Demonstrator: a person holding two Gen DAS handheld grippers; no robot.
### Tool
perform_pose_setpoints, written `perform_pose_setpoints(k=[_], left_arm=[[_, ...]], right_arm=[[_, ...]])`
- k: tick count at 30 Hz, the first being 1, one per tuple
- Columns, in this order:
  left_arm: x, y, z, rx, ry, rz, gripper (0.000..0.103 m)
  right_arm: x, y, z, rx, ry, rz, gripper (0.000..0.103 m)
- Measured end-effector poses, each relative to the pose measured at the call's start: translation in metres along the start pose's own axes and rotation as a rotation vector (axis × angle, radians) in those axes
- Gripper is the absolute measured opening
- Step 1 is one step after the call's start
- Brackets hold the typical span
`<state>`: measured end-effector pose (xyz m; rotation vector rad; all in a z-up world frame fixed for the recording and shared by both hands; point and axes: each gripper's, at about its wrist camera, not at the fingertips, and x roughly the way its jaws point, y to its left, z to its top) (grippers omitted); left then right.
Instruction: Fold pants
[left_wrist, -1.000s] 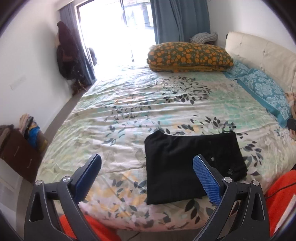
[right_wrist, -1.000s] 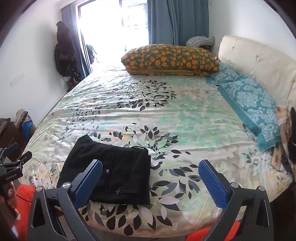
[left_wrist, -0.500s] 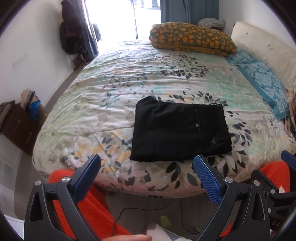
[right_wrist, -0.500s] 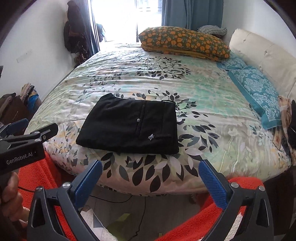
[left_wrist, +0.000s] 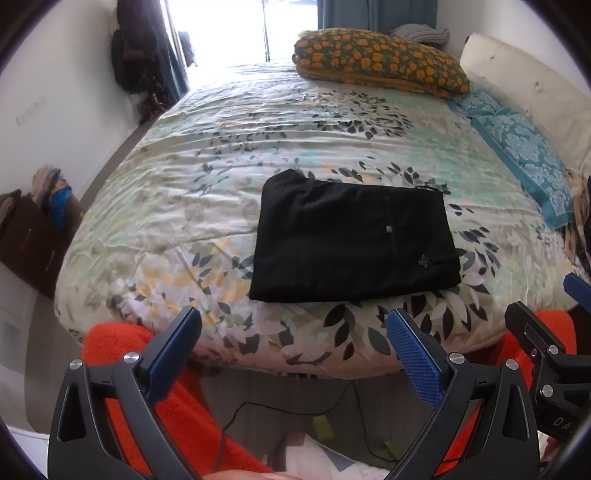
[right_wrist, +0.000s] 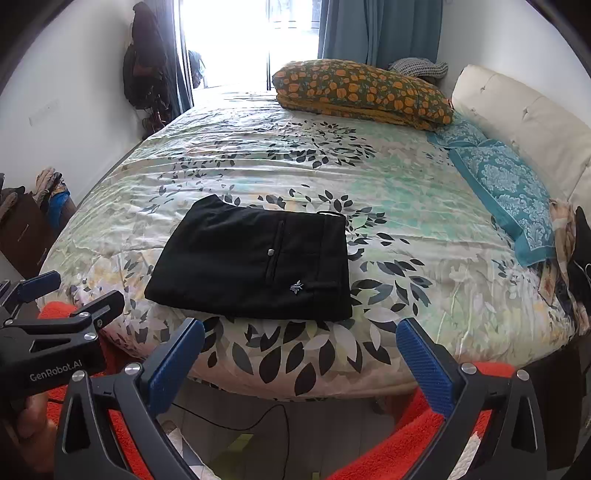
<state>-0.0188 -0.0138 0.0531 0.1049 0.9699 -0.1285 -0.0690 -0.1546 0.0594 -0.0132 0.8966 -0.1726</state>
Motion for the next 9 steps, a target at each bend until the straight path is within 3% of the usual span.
perform_pose_setpoints(k=[9], left_arm=[[-0.0007, 0.0001, -0.0020, 0.002, -0.017, -0.002, 0.100]], right_arm=[[0.0017, 0.0014, 0.0016, -0.001, -0.002, -0.002, 0.103]])
